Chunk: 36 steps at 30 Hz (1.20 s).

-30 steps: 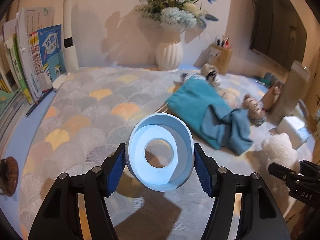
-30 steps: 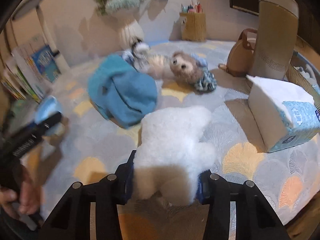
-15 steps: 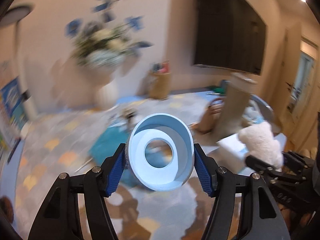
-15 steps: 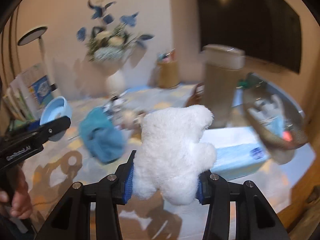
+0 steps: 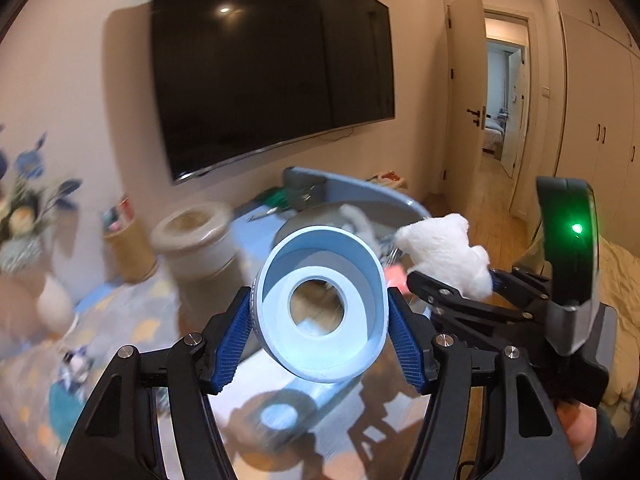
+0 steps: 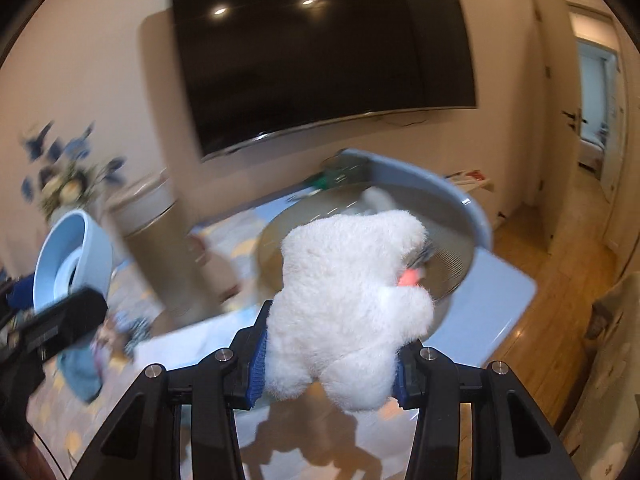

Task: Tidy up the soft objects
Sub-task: 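Carry the ring and white plush over to the glass plate, then open both grippers to drop the ring and plush onto the plate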

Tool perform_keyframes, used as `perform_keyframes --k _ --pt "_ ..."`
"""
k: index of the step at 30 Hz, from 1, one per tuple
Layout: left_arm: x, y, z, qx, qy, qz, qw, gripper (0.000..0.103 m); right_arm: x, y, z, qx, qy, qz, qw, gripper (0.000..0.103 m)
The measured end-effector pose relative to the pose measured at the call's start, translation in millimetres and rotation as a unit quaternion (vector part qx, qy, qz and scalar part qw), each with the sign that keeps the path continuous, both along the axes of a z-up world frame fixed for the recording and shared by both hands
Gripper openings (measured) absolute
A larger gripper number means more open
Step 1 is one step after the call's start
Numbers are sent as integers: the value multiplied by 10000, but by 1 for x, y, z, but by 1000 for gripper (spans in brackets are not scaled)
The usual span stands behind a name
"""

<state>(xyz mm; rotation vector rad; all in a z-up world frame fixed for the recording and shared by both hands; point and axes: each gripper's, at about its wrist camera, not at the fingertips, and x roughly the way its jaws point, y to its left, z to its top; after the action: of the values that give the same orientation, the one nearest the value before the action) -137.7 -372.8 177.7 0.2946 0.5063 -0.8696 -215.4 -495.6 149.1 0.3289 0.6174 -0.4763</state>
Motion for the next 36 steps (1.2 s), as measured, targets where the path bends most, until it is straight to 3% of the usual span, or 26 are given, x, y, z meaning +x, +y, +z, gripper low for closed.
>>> perform_keyframes --k 4,8,11,14,18,21,29,36 --pt "18 -43 3 72 167 -49 9998 63 8 -51 4 265 -93 -204 9994 46" --pt "40 -71 -2 258 253 202 9991 63 26 -95 3 730 -103 -264 9969 47" --pt "59 -87 -11 353 457 357 9977 63 38 -116 0 908 -73 -260 9955 47" --pt "67 -103 -17 450 391 416 9974 63 49 -129 -1 932 4 -230 9954 47" --pt "80 -118 -24 505 418 506 9966 68 62 -141 -2 938 121 -201 9953 50" --pt "85 -123 -28 574 509 471 9959 82 76 -153 -11 1044 291 -67 9941 62" --pt "56 -100 -10 419 496 122 9978 82 46 -169 -21 1513 218 -155 9881 63" --pt "16 -31 30 35 293 68 9995 82 23 -134 -3 1290 198 -13 9914 63"
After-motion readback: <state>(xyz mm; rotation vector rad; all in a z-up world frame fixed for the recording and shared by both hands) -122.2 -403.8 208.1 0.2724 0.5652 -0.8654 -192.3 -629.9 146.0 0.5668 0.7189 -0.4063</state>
